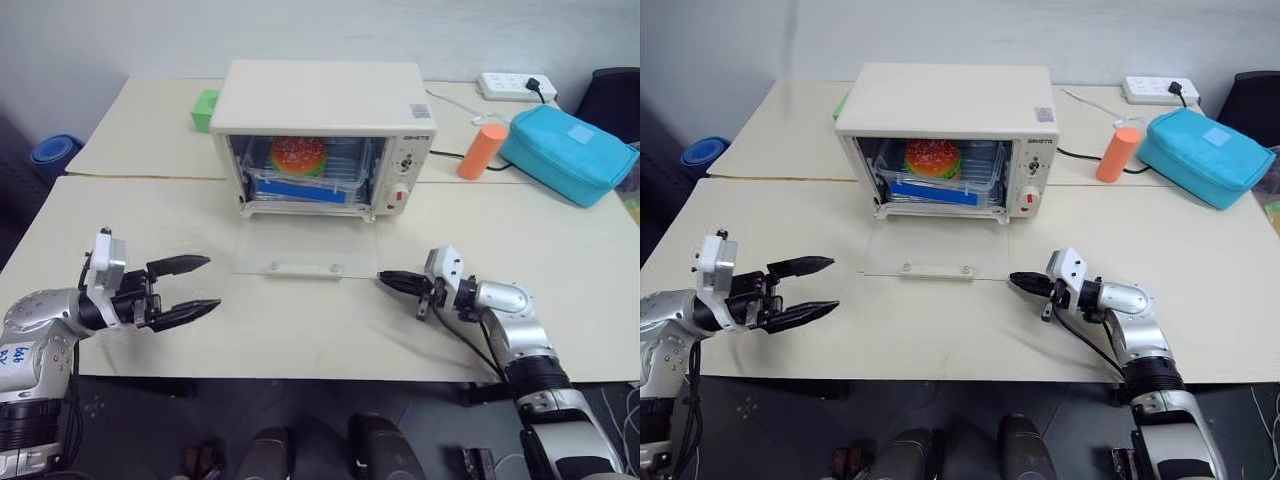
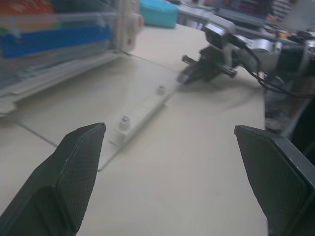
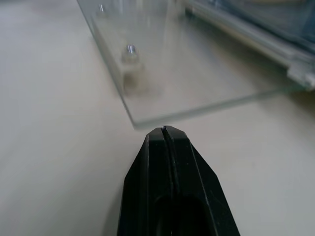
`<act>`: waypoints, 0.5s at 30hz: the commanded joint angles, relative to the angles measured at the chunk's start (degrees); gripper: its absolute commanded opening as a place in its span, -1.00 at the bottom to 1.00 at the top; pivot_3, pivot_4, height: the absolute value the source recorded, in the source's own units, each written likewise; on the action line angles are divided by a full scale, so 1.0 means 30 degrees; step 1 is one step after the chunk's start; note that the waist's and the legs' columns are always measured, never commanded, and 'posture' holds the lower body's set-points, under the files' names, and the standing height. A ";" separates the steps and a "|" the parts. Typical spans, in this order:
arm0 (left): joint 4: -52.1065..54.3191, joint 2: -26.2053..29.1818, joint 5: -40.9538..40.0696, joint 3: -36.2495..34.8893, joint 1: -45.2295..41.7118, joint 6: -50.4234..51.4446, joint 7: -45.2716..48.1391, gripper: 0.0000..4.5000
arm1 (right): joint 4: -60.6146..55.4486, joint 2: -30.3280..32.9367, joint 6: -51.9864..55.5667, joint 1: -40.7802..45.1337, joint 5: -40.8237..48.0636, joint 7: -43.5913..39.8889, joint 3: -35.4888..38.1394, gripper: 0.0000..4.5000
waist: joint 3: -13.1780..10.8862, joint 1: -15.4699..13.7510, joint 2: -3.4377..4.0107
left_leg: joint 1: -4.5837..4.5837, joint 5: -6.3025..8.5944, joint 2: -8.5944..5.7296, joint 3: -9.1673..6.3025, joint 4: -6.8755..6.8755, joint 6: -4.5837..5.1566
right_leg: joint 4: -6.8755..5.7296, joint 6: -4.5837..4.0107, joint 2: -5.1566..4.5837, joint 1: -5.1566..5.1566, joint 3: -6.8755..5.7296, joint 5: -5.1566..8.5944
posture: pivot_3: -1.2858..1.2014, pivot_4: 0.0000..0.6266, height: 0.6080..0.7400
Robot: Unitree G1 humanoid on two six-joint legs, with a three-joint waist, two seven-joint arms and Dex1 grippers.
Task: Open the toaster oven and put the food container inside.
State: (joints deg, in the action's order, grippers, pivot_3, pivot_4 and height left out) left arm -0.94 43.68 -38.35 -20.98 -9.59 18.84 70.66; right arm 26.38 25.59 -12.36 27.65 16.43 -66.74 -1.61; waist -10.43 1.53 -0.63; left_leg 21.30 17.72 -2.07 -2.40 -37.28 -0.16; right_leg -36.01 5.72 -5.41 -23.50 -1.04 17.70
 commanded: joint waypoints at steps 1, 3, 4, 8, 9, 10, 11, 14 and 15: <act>0.0937 -0.0169 -0.1378 -0.1224 0.0271 0.1069 -0.1013 0.98 | -0.2125 -0.0358 0.0440 0.0173 0.1713 0.0003 0.0934 -1.00 | 0.0000 -0.0001 0.0001 | -0.0001 0.0001 -0.0001 -0.0005 -0.0002 0.0001 | -0.0002 0.0000 -0.0001 0.0002 0.0001 0.0000 | 0.03 -0.52 1.00; 0.1060 -0.0495 -0.1520 -0.1583 0.0295 0.1043 -0.1707 0.98 | -0.2785 -0.0554 0.0757 0.0282 0.2237 0.0110 0.1086 -1.00 | 0.0000 -0.0005 0.0001 | -0.0005 0.0001 -0.0001 -0.0011 0.0003 0.0000 | -0.0003 0.0000 0.0000 0.0004 -0.0001 0.0000 | 0.03 -0.52 1.00; 0.1103 -0.0718 -0.1445 -0.1758 0.0264 0.0779 -0.2072 0.98 | -0.3093 -0.0687 0.0980 0.0429 0.2539 0.0209 0.1183 -1.00 | 0.0000 -0.0004 0.0001 | -0.0005 0.0001 -0.0001 -0.0012 0.0003 0.0000 | -0.0003 0.0000 0.0000 0.0003 -0.0003 0.0000 | 0.03 -0.52 1.00; 0.0995 -0.2090 -0.2267 -0.3036 -0.0789 0.0655 -0.4664 0.98 | -0.3509 -0.1722 0.2253 0.2318 0.3901 0.1673 0.1985 -1.00 | -0.0002 0.0041 0.0002 | -0.0005 0.0000 -0.0001 -0.0007 -0.0006 -0.0002 | -0.0011 0.0000 0.0001 -0.0002 -0.0003 0.0000 | 0.03 -0.52 1.00; 0.0959 -0.2282 -0.2466 -0.3244 -0.1015 0.0772 -0.5078 0.98 | -0.3401 -0.1962 0.2501 0.2841 0.4093 0.1976 0.2142 -1.00 | -0.0002 0.0044 0.0002 | 0.0000 -0.0004 0.0000 -0.0002 -0.0011 -0.0010 | -0.0017 0.0000 0.0005 -0.0010 0.0001 0.0000 | 0.03 -0.52 1.00; 0.0911 -0.2419 -0.2541 -0.3365 -0.1213 0.0797 -0.5391 0.98 | -0.3190 -0.2152 0.2715 0.3340 0.4153 0.2155 0.2227 -1.00 | -0.0002 0.0056 0.0002 | 0.0004 -0.0011 0.0003 -0.0004 -0.0014 -0.0022 | -0.0023 0.0000 0.0008 -0.0018 -0.0006 -0.0001 | 0.03 -0.52 1.00; 0.0851 -0.2485 -0.2549 -0.3383 -0.1366 0.0860 -0.5626 0.98 | -0.2836 -0.2326 0.2815 0.3852 0.4149 0.2281 0.2289 -1.00 | -0.0001 0.0064 0.0002 | -0.0002 -0.0013 0.0005 -0.0004 -0.0009 -0.0026 | -0.0030 0.0000 0.0011 -0.0019 -0.0006 0.0000 | 0.03 -0.52 1.00; 0.0555 -0.2379 -0.2197 -0.3169 -0.1779 0.0670 -0.6010 0.98 | -0.1987 -0.2488 0.3199 0.4904 0.4182 0.2429 0.2469 -1.00 | -0.0001 0.0024 0.0003 | -0.0011 -0.0015 0.0003 -0.0012 0.0022 -0.0032 | -0.0043 -0.0001 0.0010 -0.0028 -0.0009 0.0000 | 0.03 -0.52 1.00; 0.0443 -0.2291 -0.2071 -0.3092 -0.1919 0.0585 -0.6078 0.98 | -0.1816 -0.2464 0.3350 0.5104 0.4244 0.2408 0.2576 -1.00 | -0.0001 0.0019 0.0003 | -0.0009 -0.0013 0.0001 -0.0011 0.0020 -0.0029 | -0.0041 -0.0001 0.0009 -0.0028 -0.0010 0.0000 | 0.03 -0.52 1.00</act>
State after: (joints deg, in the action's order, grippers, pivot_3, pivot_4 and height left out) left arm -0.24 36.09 -44.66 -29.26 -14.48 21.58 52.96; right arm 20.62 18.43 -2.98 42.48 28.19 -59.78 5.00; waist -10.43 1.58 -0.62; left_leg 21.30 17.69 -2.08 -2.43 -37.23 -0.22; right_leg -36.10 5.72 -5.40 -23.58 -1.06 17.70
